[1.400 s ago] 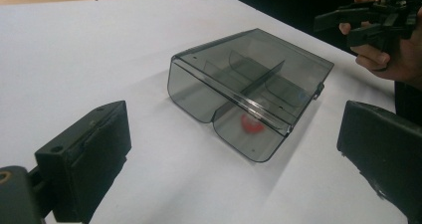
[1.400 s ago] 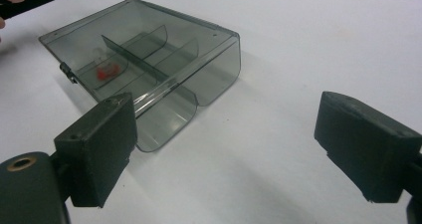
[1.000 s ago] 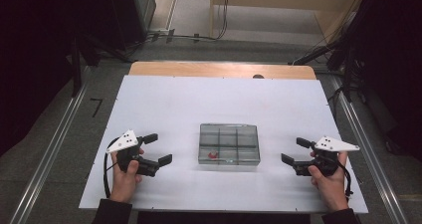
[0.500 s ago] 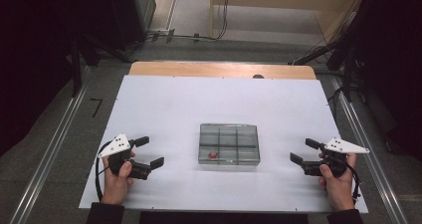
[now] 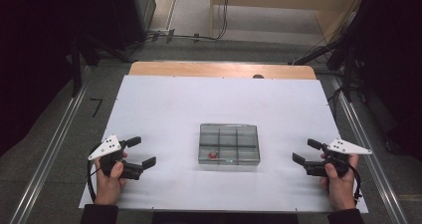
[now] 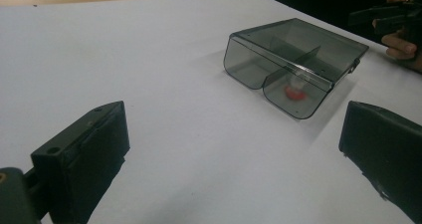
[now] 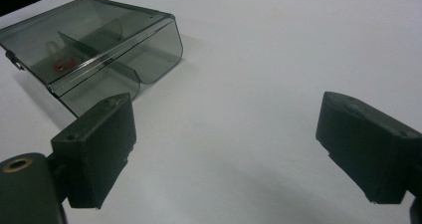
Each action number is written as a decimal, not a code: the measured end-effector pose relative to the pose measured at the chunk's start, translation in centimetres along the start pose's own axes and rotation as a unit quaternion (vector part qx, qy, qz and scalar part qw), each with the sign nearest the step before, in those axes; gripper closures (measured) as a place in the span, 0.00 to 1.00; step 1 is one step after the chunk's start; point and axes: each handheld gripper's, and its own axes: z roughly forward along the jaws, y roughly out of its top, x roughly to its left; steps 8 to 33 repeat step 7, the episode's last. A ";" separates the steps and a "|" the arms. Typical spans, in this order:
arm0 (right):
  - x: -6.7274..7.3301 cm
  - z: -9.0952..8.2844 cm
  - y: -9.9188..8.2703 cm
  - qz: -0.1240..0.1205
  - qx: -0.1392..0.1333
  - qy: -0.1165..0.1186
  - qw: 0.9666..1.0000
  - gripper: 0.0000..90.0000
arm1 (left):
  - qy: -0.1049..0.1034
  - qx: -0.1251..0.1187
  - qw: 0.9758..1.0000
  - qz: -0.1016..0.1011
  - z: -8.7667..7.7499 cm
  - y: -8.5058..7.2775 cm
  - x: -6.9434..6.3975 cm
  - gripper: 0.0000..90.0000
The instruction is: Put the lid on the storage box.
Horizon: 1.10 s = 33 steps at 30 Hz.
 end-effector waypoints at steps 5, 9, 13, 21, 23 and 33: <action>-0.1 0.2 -0.2 0.002 0.000 0.004 1.000 0.07 | 0.002 0.000 1.000 -0.004 0.0 -0.3 0.2 0.00; 0.0 0.3 -0.2 0.000 0.003 0.005 1.000 0.05 | 0.003 0.001 1.000 -0.003 0.1 -0.3 0.2 0.00; 0.0 0.3 -0.2 0.000 0.003 0.005 1.000 0.05 | 0.003 0.001 1.000 -0.003 0.1 -0.3 0.2 0.00; 0.0 0.3 -0.2 0.000 0.003 0.005 1.000 0.05 | 0.003 0.001 1.000 -0.003 0.1 -0.3 0.2 0.00; 0.0 0.3 -0.2 0.000 0.003 0.005 1.000 0.05 | 0.003 0.001 1.000 -0.003 0.1 -0.3 0.2 0.00; 0.0 0.3 -0.2 0.000 0.003 0.005 1.000 0.05 | 0.003 0.001 1.000 -0.003 0.1 -0.3 0.2 0.00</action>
